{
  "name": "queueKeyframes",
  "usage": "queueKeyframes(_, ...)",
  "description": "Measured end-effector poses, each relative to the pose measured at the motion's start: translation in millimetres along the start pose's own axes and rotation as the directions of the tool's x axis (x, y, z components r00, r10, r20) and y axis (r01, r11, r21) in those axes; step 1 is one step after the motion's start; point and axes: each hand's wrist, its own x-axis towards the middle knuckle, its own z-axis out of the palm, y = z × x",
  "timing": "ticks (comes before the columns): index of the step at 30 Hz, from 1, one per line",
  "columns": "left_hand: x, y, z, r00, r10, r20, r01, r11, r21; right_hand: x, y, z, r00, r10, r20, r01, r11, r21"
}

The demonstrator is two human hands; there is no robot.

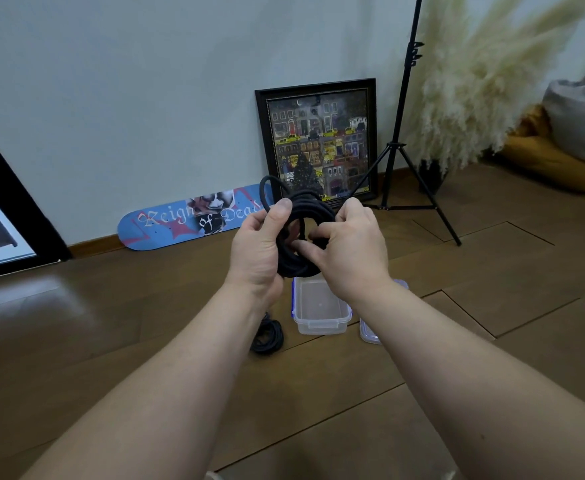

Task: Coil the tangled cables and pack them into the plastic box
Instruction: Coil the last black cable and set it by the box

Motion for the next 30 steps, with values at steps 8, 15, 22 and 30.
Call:
queueKeyframes(8,-0.4,-5.1,2.1,0.995,-0.040,0.088,0.042,0.999,-0.018,0.0,-9.2,-0.9,0.994,0.102,0.031,-0.095,0.981,-0.169)
queueKeyframes(15,0.4,-5.4,-5.1,0.999,-0.036,0.039,0.036,0.999,0.017,0.4,-9.0,4.3,0.976,0.207,0.070,-0.218,0.953,0.211)
queueKeyframes(22,7.6,-4.5,-22.4,0.999,-0.009,-0.047,0.016,0.987,0.158,4.3,-3.0,-17.9,0.928,0.291,0.234,-0.372,0.674,0.639)
queueKeyframes(30,12.0,7.5,-23.8,0.998,-0.030,-0.063,0.033,0.998,0.058,5.4,14.1,-21.1,0.853,0.448,0.269,-0.471,0.438,0.765)
